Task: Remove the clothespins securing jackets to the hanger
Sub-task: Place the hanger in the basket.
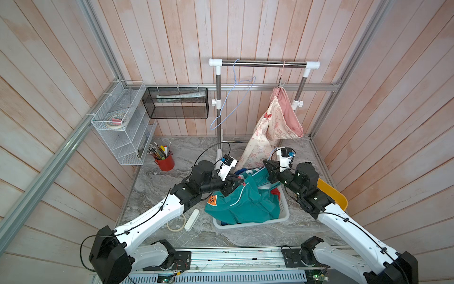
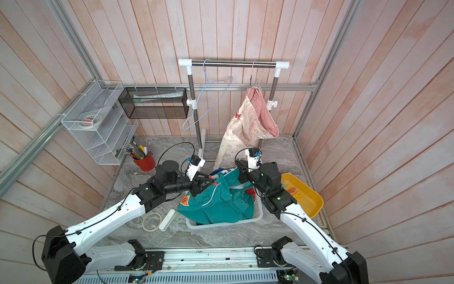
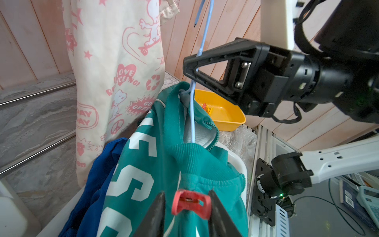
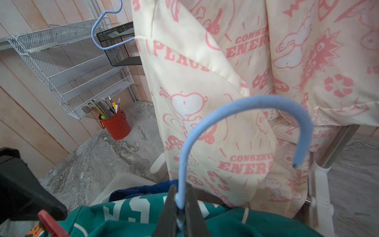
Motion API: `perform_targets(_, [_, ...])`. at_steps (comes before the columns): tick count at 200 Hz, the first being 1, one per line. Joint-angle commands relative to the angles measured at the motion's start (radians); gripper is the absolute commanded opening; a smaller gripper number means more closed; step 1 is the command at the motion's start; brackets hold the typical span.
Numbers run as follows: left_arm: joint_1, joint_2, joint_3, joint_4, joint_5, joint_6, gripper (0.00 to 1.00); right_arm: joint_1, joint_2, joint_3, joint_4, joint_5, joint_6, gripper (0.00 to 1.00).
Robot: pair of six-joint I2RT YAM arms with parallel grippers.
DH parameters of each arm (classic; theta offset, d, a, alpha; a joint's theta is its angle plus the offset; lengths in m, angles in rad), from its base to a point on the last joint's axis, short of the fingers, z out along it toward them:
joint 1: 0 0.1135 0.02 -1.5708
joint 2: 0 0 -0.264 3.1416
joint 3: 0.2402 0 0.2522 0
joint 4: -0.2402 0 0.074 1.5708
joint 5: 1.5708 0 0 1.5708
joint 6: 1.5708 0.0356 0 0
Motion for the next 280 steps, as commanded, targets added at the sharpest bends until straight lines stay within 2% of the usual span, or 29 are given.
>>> perform_targets(1, [0.003,0.008,0.03,0.014,0.009,-0.005,0.3,0.001,-0.01,-0.008,0.005,-0.01,0.011,0.0])
perform_targets(31, [0.003,0.011,0.037,0.014,0.007,-0.011,0.19,0.002,-0.01,-0.009,0.004,-0.012,0.014,0.0])
perform_targets(47, [0.003,0.012,0.041,0.012,0.008,-0.015,0.16,0.002,-0.013,-0.012,0.004,-0.01,0.016,0.0])
perform_targets(82, [0.003,-0.002,0.046,0.011,-0.02,-0.03,0.0,0.002,-0.022,-0.016,0.002,-0.006,0.02,0.0])
perform_targets(102, [0.003,-0.015,0.058,0.002,-0.044,-0.04,0.0,0.002,-0.026,-0.011,-0.007,0.004,0.019,0.0])
perform_targets(110, [0.003,-0.023,0.062,-0.003,-0.063,-0.045,0.0,0.001,-0.032,-0.011,-0.013,0.012,0.017,0.07])
perform_targets(138, [0.007,-0.061,0.076,-0.019,-0.104,-0.059,0.0,0.001,-0.066,0.004,-0.05,0.04,0.018,0.41])
perform_targets(152, [0.011,-0.074,0.084,-0.031,-0.109,-0.067,0.0,0.001,-0.099,0.003,-0.068,0.058,0.025,0.53])
perform_targets(168, [0.015,-0.082,0.102,-0.057,-0.097,-0.073,0.0,0.002,-0.144,0.0,-0.095,0.077,0.034,0.63])
perform_targets(201, [0.038,-0.072,0.166,-0.135,-0.074,-0.09,0.0,0.036,-0.196,0.062,-0.219,0.094,0.004,0.64])
perform_targets(228, [0.084,-0.059,0.193,-0.158,-0.012,-0.126,0.0,0.145,-0.211,0.121,-0.317,0.223,-0.049,0.64])
perform_targets(251, [0.095,-0.05,0.206,-0.177,0.016,-0.127,0.0,0.265,-0.206,0.18,-0.392,0.385,-0.087,0.66])
perform_targets(280, [0.097,-0.045,0.213,-0.184,0.046,-0.132,0.0,0.354,-0.137,0.219,-0.414,0.398,-0.136,0.69])
